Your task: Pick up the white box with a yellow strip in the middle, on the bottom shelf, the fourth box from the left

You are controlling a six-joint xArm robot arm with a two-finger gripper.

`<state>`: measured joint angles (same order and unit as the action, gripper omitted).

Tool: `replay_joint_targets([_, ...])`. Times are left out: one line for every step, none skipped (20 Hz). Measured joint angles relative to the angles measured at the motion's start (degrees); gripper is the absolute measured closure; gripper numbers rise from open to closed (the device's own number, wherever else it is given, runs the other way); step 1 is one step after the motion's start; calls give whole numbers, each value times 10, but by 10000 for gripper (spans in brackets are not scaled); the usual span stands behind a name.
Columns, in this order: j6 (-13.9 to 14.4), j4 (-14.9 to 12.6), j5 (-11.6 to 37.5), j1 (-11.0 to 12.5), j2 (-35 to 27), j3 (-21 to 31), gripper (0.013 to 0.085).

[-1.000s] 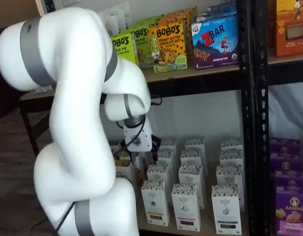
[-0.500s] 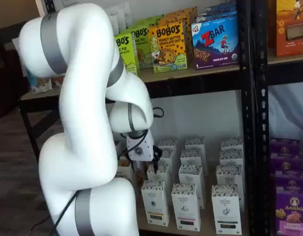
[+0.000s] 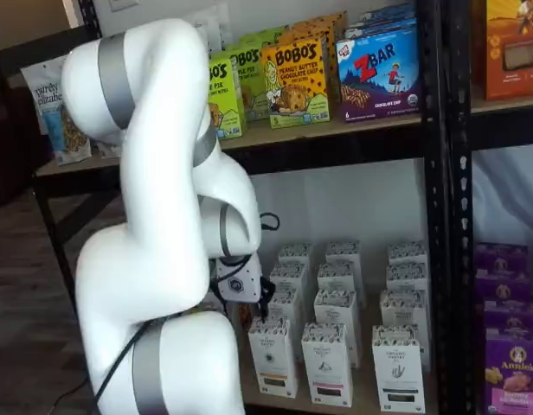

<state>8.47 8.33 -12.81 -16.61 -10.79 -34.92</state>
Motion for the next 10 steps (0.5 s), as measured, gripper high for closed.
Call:
replay_joint_targets([5, -2, 4, -3, -13, -9, 130])
replay_joint_targets([7, -3, 7, -5, -23, -15, 130])
replay_joint_targets([15, -10, 11, -6, -37, -24, 130])
replay_joint_targets([26, -20, 16, -7, -52, -36, 130])
replay_joint_targets([29, -22, 20, -8, -68, -47, 130])
replay_joint_targets([26, -19, 24, -9, -82, -58, 130])
replay_joint_targets([26, -19, 28, -9, -97, -70, 130])
replay_joint_targets([24, -18, 29, -8, -107, -79, 130])
replay_joint_targets([21, -15, 29, -8, -119, -90, 130])
replay_joint_targets([15, -9, 29, -7, -129, -101, 130])
